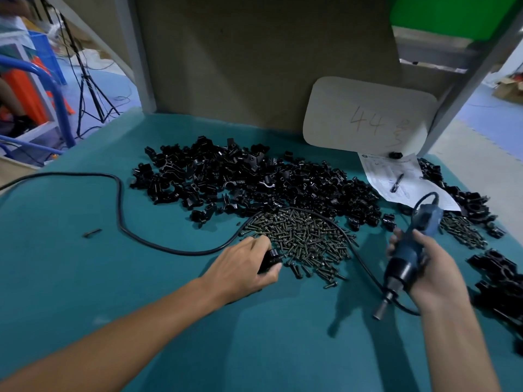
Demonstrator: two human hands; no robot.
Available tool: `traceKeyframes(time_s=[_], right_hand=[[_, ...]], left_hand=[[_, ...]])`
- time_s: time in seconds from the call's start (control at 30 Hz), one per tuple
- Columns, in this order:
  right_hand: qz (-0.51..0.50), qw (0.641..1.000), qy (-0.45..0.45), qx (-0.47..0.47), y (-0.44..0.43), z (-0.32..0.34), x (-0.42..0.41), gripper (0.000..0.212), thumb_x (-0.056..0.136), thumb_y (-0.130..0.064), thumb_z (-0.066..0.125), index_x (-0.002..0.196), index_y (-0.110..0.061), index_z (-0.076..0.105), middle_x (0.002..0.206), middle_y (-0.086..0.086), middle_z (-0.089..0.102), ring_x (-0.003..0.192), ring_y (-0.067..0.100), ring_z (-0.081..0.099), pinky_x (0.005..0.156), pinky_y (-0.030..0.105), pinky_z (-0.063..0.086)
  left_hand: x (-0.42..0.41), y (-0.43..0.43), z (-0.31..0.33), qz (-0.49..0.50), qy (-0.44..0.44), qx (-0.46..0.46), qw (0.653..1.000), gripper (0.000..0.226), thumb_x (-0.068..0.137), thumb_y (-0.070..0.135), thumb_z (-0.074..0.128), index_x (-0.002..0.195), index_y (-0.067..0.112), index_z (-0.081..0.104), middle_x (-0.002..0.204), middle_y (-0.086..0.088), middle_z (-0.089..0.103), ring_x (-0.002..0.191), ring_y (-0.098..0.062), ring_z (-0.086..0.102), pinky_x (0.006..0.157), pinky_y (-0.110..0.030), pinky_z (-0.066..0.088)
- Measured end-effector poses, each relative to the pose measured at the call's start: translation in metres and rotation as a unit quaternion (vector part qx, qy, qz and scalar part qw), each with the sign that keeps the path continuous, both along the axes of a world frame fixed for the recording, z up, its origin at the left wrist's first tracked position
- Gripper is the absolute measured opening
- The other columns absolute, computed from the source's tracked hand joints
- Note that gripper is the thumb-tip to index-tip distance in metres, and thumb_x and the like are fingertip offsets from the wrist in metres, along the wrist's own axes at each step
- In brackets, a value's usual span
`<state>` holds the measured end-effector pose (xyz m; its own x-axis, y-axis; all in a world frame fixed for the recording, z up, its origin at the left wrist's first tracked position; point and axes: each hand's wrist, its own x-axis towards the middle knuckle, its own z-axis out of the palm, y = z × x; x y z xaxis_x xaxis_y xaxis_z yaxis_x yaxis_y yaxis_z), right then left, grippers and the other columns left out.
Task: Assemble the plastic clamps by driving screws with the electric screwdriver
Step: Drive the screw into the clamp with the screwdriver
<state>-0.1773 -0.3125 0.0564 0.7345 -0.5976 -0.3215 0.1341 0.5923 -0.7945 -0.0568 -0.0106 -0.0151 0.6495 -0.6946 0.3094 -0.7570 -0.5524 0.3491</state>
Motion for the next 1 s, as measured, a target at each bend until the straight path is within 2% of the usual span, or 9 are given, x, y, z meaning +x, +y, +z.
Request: traceKeyframes(time_s=[0.1, 0.2, 0.37, 0.5, 0.7, 0.83, 0.93, 1.0], right_hand=[[-0.046, 0.989, -0.072, 0.124, 0.024, -0.008, 0.016, 0.049, 0.073, -0.027, 0.085, 0.115, -0.016, 0.062, 0.089, -0.002, 0.071, 0.067, 0.011, 0.065, 0.067, 0.026, 0.058], [-0.095, 0.978, -0.114, 0.148, 0.043, -0.016, 0.033, 0.043, 0.072, -0.046, 0.088, 0.098, -0.021, 0.063, 0.078, -0.006, 0.066, 0.062, 0.009, 0.061, 0.066, 0.023, 0.055], [-0.148, 0.961, -0.147, 0.184, 0.06, -0.024, 0.054, 0.047, 0.082, -0.048, 0.081, 0.109, -0.019, 0.055, 0.077, -0.001, 0.062, 0.07, 0.015, 0.06, 0.08, 0.029, 0.055], [-0.149, 0.95, -0.164, 0.221, 0.068, -0.035, 0.058, 0.043, 0.085, -0.042, 0.08, 0.11, -0.018, 0.054, 0.077, 0.0, 0.061, 0.07, 0.015, 0.059, 0.083, 0.028, 0.054], [-0.124, 0.957, -0.169, 0.2, 0.074, -0.038, 0.06, 0.038, 0.087, -0.042, 0.078, 0.104, -0.019, 0.054, 0.078, 0.001, 0.06, 0.069, 0.016, 0.06, 0.079, 0.03, 0.054], [-0.099, 0.961, -0.176, 0.189, 0.081, -0.037, 0.061, 0.037, 0.087, -0.04, 0.076, 0.107, -0.021, 0.052, 0.081, 0.001, 0.061, 0.07, 0.017, 0.062, 0.08, 0.03, 0.055], [-0.075, 0.962, -0.199, 0.169, 0.078, -0.039, 0.058, 0.035, 0.086, -0.039, 0.075, 0.105, -0.02, 0.054, 0.09, 0.005, 0.063, 0.078, 0.02, 0.066, 0.085, 0.032, 0.056], [-0.028, 0.963, -0.223, 0.151, 0.075, -0.04, 0.055, 0.03, 0.086, -0.041, 0.071, 0.103, -0.02, 0.058, 0.097, 0.006, 0.065, 0.087, 0.024, 0.067, 0.091, 0.037, 0.055]], left_hand=[[0.001, 0.0, 0.0, 0.015, -0.012, -0.009, 1.0, 0.032, 0.091, 0.056, 0.039, 0.095, 0.025, 0.034, 0.082, 0.006, 0.051, 0.071, -0.016, 0.045, 0.058, -0.031, 0.043], [0.001, 0.001, 0.0, 0.01, -0.022, -0.008, 1.0, 0.034, 0.091, 0.054, 0.041, 0.097, 0.021, 0.04, 0.082, 0.007, 0.049, 0.071, -0.015, 0.044, 0.057, -0.029, 0.042], [0.001, 0.001, 0.002, -0.01, -0.042, -0.001, 0.999, 0.033, 0.088, 0.048, 0.046, 0.096, 0.016, 0.048, 0.078, 0.007, 0.047, 0.068, -0.015, 0.04, 0.052, -0.033, 0.043], [0.001, 0.0, 0.002, -0.021, -0.055, -0.001, 0.998, 0.031, 0.086, 0.045, 0.048, 0.093, 0.014, 0.05, 0.076, 0.009, 0.045, 0.067, -0.014, 0.039, 0.051, -0.03, 0.039], [0.003, 0.0, 0.001, -0.028, -0.047, 0.009, 0.998, 0.027, 0.087, 0.045, 0.048, 0.093, 0.018, 0.045, 0.075, 0.01, 0.046, 0.067, -0.013, 0.04, 0.052, -0.028, 0.034], [0.004, 0.002, 0.001, -0.03, -0.018, 0.027, 0.999, 0.026, 0.088, 0.049, 0.04, 0.094, 0.024, 0.036, 0.075, 0.006, 0.051, 0.065, -0.015, 0.044, 0.053, -0.029, 0.033], [0.004, 0.001, 0.001, -0.041, 0.001, 0.039, 0.998, 0.027, 0.088, 0.052, 0.035, 0.094, 0.026, 0.033, 0.072, 0.005, 0.053, 0.059, -0.016, 0.046, 0.05, -0.03, 0.032], [0.005, 0.001, 0.001, -0.049, 0.007, 0.047, 0.998, 0.028, 0.087, 0.053, 0.032, 0.094, 0.026, 0.033, 0.07, 0.005, 0.053, 0.057, -0.017, 0.047, 0.051, -0.03, 0.031]])
